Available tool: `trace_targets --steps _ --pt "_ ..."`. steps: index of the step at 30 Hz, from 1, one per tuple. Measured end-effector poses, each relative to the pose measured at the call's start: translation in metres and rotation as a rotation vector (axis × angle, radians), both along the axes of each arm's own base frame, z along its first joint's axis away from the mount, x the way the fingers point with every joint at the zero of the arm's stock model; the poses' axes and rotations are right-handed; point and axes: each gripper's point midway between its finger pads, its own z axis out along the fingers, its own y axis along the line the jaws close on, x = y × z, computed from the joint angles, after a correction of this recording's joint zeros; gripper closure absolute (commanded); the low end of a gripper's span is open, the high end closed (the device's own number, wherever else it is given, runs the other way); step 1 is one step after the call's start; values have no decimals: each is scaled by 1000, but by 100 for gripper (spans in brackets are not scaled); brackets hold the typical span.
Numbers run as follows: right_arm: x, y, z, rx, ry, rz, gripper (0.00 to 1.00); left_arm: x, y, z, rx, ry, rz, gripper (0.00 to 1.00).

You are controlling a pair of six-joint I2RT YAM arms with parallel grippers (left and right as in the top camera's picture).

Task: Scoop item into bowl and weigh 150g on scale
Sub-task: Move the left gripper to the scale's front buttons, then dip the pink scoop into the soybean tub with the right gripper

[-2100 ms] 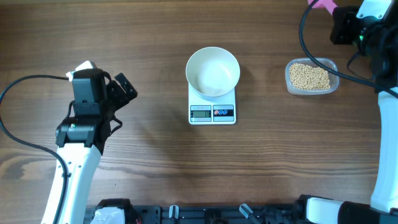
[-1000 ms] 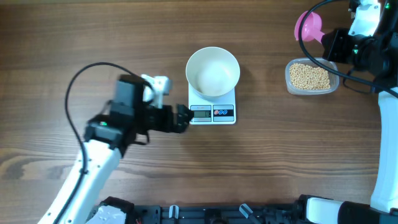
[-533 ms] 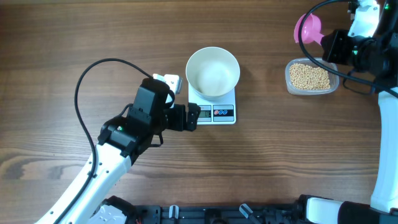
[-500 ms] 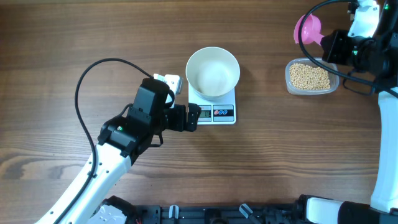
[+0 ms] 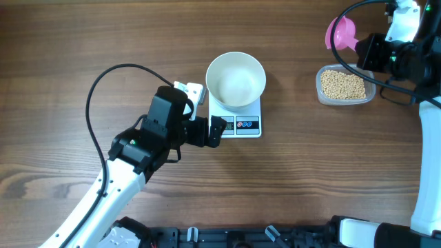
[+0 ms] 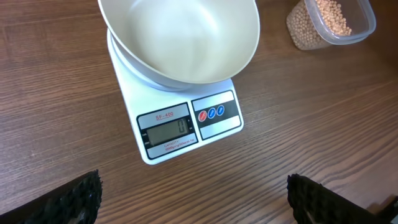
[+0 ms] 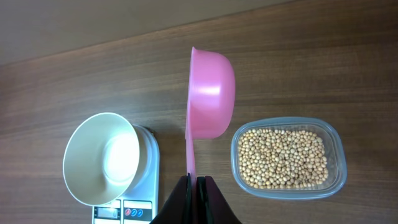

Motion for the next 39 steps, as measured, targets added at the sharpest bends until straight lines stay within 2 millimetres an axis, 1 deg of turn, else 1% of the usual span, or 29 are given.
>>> trace_targets --steps 7,9,12,15,18,19,21,23,25,29,33,38,39 --pt "0 0 0 -2 1 1 96 1 1 0 4 -2 4 0" --pt "-5 -1 -5 -14 25 1 96 1 1 0 4 -2 4 0" --pt "-13 -16 -15 -90 80 -48 96 1 1 0 4 -2 4 0" --pt "-19 -28 -20 -167 112 -66 96 1 1 0 4 -2 4 0" --pt "-21 -37 -22 -224 123 -78 96 1 1 0 4 -2 4 0" --pt "-20 -43 -25 -251 129 -95 96 1 1 0 4 -2 4 0" --pt "-20 -49 -37 -278 149 -114 96 1 1 0 4 -2 4 0" --pt "-21 -53 -57 -297 194 -121 96 1 1 0 4 -2 4 0" --pt "-18 -56 -72 -313 221 -112 96 1 1 0 4 -2 4 0" --pt "-5 -60 -85 -349 228 -78 96 1 1 0 4 -2 4 0" --pt "3 -64 -112 -365 298 -59 96 1 1 0 4 -2 4 0" --pt "0 -71 -122 -408 331 -56 96 1 1 0 4 -2 4 0" --pt "-1 -72 -127 -414 340 -57 96 1 1 0 4 -2 4 0"
